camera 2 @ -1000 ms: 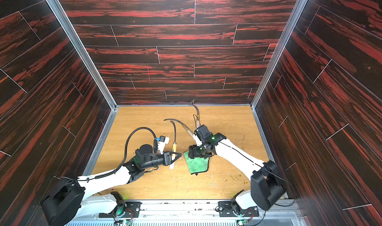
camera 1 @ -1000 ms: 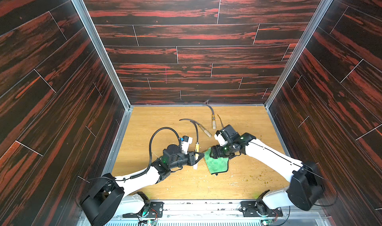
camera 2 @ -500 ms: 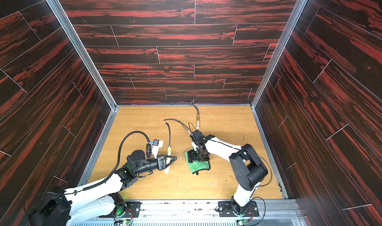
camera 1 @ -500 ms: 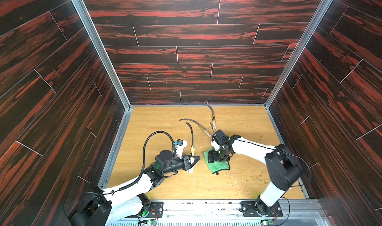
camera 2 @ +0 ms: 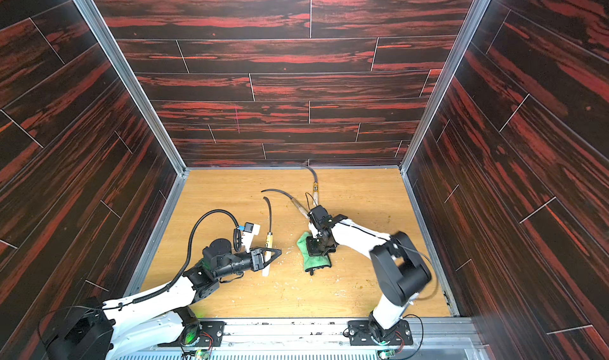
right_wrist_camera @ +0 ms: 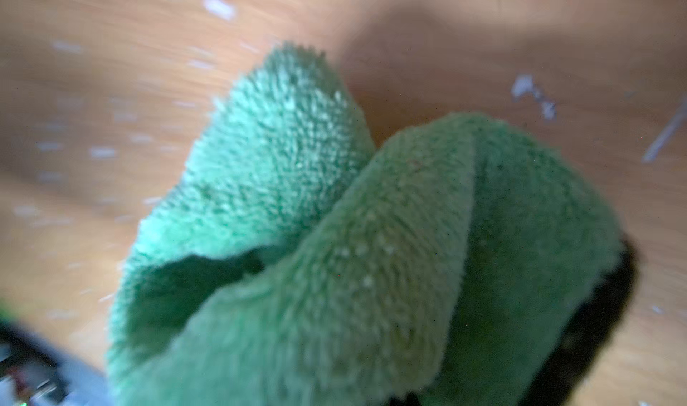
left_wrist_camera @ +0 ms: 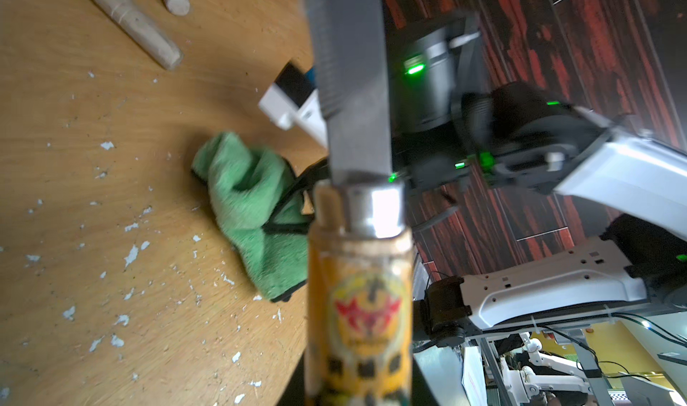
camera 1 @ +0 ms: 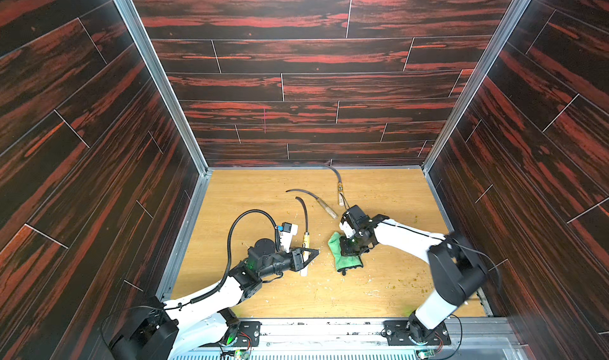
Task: Wipe small sickles with rags
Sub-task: Pick up the rag from the center of the board, then wipe the small sickle.
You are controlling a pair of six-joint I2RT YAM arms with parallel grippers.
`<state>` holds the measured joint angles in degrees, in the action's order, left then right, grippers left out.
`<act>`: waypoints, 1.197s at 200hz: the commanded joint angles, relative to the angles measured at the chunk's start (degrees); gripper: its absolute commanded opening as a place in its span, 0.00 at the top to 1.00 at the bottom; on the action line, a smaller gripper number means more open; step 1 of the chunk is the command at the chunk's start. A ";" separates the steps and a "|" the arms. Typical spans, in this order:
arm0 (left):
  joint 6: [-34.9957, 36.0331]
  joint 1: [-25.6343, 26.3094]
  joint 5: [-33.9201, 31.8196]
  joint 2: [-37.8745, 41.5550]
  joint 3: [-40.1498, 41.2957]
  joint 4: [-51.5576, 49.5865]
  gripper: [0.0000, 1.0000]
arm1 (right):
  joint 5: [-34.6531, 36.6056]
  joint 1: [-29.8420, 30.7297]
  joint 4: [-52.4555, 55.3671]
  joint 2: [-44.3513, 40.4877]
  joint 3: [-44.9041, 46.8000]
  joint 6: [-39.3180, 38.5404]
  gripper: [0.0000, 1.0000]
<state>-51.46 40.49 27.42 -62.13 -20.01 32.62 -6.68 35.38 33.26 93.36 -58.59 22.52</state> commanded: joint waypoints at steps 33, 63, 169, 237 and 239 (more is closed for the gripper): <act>1.04 0.08 3.65 -4.89 -3.37 1.86 1.00 | -10.58 -0.11 2.67 -16.94 -6.86 -1.78 0.96; 2.91 0.42 4.38 -5.96 -5.57 -1.37 1.00 | -17.66 0.12 2.38 -19.18 -8.73 -0.82 0.97; 11.41 3.76 2.44 -9.58 -14.25 -14.55 1.00 | -19.23 2.50 -2.61 -14.34 -9.70 2.39 0.98; 15.96 7.97 1.21 -9.06 -17.87 -20.30 1.00 | -17.93 1.59 -5.49 -10.85 -11.46 4.20 0.99; 16.07 8.14 1.16 -9.02 -17.87 -20.36 1.00 | -17.93 1.53 -5.51 -10.68 -11.64 4.20 0.99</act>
<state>-40.58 45.69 26.65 -72.03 -34.92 13.13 -25.52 37.47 30.41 80.29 -67.24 26.11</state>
